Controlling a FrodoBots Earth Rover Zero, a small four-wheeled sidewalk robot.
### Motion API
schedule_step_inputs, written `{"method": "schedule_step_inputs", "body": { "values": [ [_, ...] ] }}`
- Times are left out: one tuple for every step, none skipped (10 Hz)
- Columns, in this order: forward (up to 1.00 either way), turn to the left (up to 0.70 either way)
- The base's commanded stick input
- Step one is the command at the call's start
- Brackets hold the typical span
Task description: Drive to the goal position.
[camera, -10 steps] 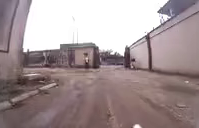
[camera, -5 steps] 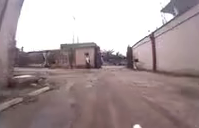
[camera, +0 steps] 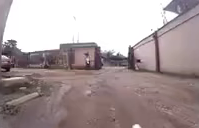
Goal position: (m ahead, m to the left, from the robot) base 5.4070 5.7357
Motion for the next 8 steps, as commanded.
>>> {"method": "schedule_step_inputs", "body": {
  "values": [
    [1.0, 0.0],
    [1.0, 0.0],
    [1.0, 0.0],
    [1.0, 0.0],
    [1.0, 0.0],
    [1.0, 0.0],
    [1.0, 0.0],
    [1.0, 0.0]
  ]
}}
